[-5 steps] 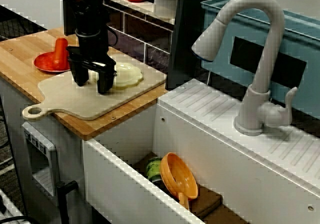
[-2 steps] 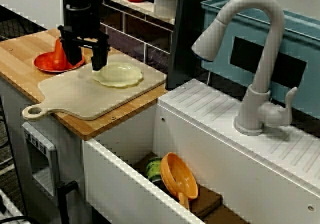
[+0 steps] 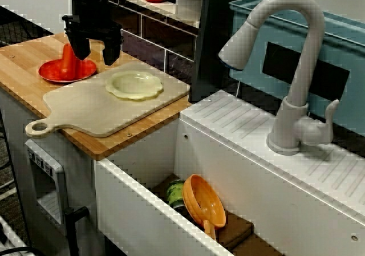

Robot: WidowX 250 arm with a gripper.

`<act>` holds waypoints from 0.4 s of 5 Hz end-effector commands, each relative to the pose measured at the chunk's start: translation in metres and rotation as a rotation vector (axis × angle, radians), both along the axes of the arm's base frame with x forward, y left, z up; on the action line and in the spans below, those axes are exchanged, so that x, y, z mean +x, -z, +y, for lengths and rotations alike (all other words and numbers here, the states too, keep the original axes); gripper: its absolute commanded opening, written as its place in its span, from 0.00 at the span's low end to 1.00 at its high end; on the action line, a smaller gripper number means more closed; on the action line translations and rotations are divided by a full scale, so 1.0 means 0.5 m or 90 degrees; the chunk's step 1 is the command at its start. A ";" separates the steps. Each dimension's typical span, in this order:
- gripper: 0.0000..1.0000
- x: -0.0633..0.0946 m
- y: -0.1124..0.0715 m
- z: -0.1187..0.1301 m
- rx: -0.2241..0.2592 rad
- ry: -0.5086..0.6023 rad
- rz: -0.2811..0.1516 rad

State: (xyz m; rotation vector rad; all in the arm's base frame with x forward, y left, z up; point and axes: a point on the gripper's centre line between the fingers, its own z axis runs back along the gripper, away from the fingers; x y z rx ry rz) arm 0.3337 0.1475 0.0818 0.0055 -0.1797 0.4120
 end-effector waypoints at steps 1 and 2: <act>1.00 0.022 -0.040 0.082 0.022 -0.050 -0.035; 1.00 0.019 -0.039 0.100 0.028 -0.060 -0.035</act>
